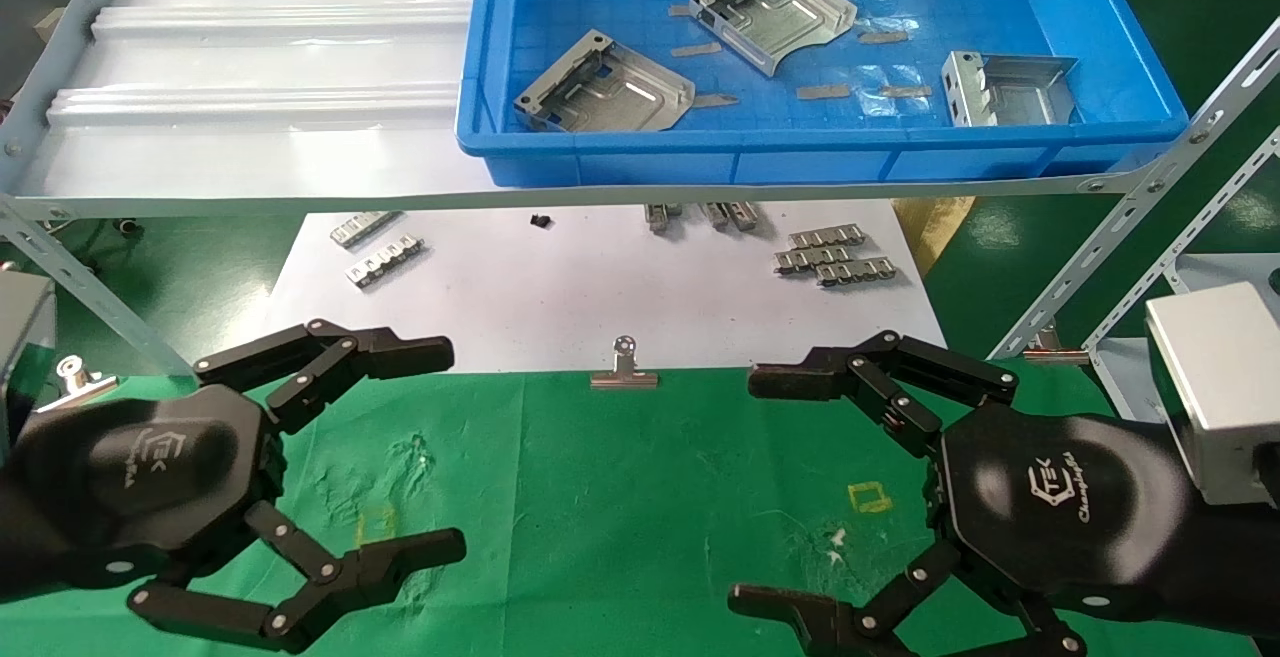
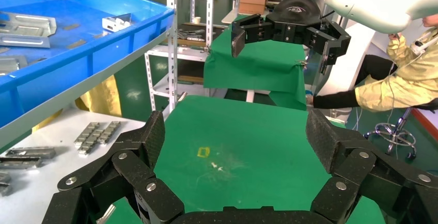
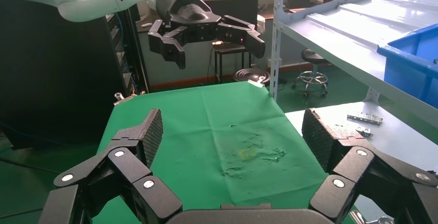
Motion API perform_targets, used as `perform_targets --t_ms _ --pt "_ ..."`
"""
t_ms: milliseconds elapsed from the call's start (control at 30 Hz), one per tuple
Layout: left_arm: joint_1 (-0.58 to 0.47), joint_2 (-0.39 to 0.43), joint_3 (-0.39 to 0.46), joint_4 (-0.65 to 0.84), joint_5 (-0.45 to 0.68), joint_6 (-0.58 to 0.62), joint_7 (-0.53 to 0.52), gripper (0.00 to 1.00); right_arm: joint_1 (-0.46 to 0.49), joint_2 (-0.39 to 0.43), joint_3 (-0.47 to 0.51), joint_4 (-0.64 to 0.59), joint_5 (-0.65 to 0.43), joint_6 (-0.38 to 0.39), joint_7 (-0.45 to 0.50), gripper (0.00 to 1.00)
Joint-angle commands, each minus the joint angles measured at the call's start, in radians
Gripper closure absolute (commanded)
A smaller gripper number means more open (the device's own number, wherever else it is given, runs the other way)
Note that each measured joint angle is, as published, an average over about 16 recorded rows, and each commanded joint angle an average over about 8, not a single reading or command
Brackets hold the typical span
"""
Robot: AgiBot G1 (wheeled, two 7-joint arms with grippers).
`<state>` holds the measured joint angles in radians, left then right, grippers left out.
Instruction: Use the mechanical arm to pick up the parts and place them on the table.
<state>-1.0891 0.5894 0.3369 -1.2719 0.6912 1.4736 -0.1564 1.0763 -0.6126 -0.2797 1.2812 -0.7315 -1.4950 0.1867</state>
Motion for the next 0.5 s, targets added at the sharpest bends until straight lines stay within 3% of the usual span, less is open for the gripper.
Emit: perform_targets --t_ms 33,133,400,500 --pt "0.0 0.0 0.0 0.0 0.0 0.0 0.0 0.0 0.0 0.0 0.0 0.0 0.0 0.0 0.0 0.0" --pt "0.0 0.0 0.0 0.0 0.0 0.0 0.0 0.0 0.0 0.0 0.0 0.0 0.0 0.0 0.0 0.0" --pt "0.0 0.0 0.0 0.0 0.0 0.0 0.0 0.98 0.0 0.0 0.0 0.0 0.0 0.0 0.0 0.0" --pt "0.0 0.0 0.0 0.0 0.0 0.0 0.0 1.0 0.0 0.0 0.0 0.0 0.0 0.0 0.0 0.0"
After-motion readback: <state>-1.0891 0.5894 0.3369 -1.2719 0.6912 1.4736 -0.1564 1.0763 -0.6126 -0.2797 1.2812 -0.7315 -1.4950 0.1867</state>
